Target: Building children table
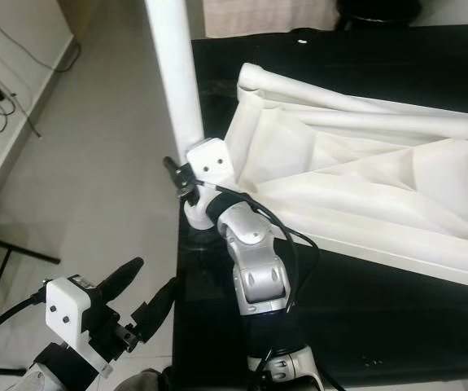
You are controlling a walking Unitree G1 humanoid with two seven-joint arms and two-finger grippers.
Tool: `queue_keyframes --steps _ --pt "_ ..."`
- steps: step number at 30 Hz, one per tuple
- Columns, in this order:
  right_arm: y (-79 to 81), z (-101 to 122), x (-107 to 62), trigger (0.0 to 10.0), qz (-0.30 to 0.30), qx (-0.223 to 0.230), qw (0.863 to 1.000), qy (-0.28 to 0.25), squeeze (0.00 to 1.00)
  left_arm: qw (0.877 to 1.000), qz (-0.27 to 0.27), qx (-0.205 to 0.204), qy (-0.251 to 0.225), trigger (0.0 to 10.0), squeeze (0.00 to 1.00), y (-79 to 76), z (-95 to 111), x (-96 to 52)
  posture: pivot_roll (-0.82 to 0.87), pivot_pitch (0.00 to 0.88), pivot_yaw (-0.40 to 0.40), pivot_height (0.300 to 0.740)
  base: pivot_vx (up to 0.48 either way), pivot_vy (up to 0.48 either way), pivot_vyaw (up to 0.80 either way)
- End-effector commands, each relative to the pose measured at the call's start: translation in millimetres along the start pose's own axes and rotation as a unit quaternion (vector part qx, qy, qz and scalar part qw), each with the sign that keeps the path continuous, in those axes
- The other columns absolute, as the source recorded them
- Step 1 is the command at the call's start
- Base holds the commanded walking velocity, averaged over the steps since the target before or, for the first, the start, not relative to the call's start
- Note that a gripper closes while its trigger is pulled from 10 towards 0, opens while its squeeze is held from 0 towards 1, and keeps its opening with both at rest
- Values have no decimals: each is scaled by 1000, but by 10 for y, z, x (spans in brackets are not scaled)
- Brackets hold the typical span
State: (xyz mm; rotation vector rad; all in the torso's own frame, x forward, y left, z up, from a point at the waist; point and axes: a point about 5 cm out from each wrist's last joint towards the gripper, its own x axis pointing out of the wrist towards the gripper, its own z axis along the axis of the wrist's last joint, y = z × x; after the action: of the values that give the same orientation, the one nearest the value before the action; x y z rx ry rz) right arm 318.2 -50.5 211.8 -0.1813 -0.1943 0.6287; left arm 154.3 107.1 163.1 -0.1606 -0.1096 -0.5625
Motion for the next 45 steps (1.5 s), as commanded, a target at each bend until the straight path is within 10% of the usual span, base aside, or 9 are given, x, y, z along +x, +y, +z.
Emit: queue_keyframes --steps 1,10,11,24,25,26,37,42,45 --pt "50 -208 14 10000 39 15 998 44 1000 1000 3 -6 9 10000 0 1 -31 -28 50 206 45 740 0 0 0" --pt "-291 -37 72 10000 222 -13 975 8 914 1000 -4 -10 8 10000 0 -26 -24 -24 68 226 40 740 0 0 0" --pt "-359 -34 75 10000 283 -43 958 20 0 1000 -4 -10 7 10000 0 -38 -18 -30 73 230 39 740 0 0 0" --pt "-508 182 285 10000 385 -14 923 11 0 1000 -5 -13 11 10000 0 -108 11 -76 103 256 37 740 0 0 0" --pt "-493 227 322 7647 407 0 913 4 0 1000 -6 -14 13 10000 0 -125 17 -90 112 265 38 740 0 0 0" --pt "-480 229 323 39 423 6 906 7 0 1000 -7 -15 14 10000 0 -131 19 -94 114 270 37 740 0 0 0" --pt "-513 244 302 0 474 8 880 9 0 1000 -7 -18 15 10000 0 -158 32 -110 111 281 38 740 0 0 0" --pt "-575 196 242 0 455 4 890 1 0 1000 -7 -20 15 10000 0 -157 28 -101 97 280 33 740 0 0 0" --pt "-538 -9 126 0 379 11 925 32 0 1000 -7 -20 14 10000 0 -153 28 -96 71 281 22 740 0 0 0"
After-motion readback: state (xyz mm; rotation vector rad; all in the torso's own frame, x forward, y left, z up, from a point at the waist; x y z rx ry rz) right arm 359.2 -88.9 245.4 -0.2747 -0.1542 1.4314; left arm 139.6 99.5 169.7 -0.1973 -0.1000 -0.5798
